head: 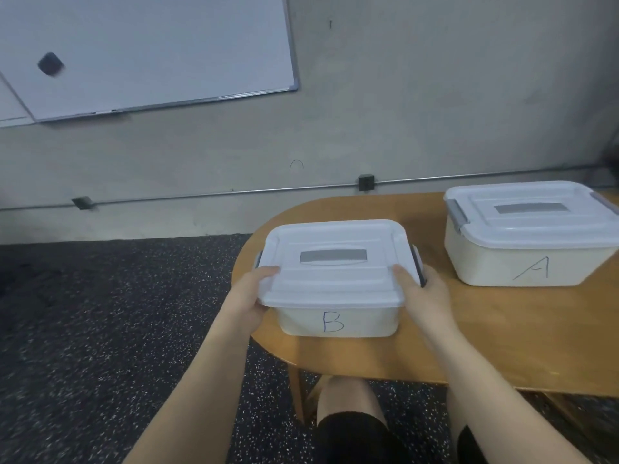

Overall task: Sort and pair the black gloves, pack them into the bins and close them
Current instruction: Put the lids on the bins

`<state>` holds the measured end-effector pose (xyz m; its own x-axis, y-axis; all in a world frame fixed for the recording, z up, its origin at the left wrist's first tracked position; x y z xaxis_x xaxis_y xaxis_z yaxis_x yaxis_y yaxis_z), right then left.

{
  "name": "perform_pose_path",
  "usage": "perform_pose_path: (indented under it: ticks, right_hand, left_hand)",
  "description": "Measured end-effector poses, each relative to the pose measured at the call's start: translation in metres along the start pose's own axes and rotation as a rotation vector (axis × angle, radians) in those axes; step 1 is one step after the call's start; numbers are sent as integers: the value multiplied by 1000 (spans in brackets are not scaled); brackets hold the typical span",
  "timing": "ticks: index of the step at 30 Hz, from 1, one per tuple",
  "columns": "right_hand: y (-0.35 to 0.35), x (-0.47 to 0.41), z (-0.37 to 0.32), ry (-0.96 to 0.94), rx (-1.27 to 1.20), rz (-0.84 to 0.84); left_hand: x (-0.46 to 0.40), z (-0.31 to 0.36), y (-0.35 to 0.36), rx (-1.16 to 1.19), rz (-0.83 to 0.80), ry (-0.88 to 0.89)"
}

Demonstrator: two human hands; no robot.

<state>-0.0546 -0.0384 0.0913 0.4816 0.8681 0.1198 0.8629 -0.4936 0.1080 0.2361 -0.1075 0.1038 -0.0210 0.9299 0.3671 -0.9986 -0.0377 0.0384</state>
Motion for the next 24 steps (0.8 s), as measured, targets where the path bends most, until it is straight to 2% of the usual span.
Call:
perform_pose_path:
  ticks: [2,7,16,18,21,22,24]
  right_hand:
    - [2,2,1,-22,-8,23]
    - [0,3,-12,-181,254,39]
    - [3,1,-19,-268,501,17]
    - [3,0,-17,-258,478,8]
    - [1,0,-13,-180,328,8]
    - [-1,2,-9,-135,242,7]
    - [1,9,-2,46,-37,-34]
  left_hand:
    - [2,-2,2,42,83,-15]
    - [4,-4,5,-35,246,110]
    - [8,-1,8,-181,294,282]
    - [12,-1,11,-241,330,320]
    - [14,-2,13,-254,330,288]
    - [14,-3,13,-200,298,268]
    - [17,-8,15,28,126,202]
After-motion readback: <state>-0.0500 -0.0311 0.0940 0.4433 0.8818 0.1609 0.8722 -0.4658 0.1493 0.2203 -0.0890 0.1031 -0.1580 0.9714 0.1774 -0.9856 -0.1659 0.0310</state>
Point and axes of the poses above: each hand's wrist, its own x-axis away from the middle knuckle, its own y-axis out of the palm, z = x × y, the point moved 3 cm from there along -x, towards the middle knuckle, and after that the axes turned 9 degrees about -x, right-handed, at the moved point
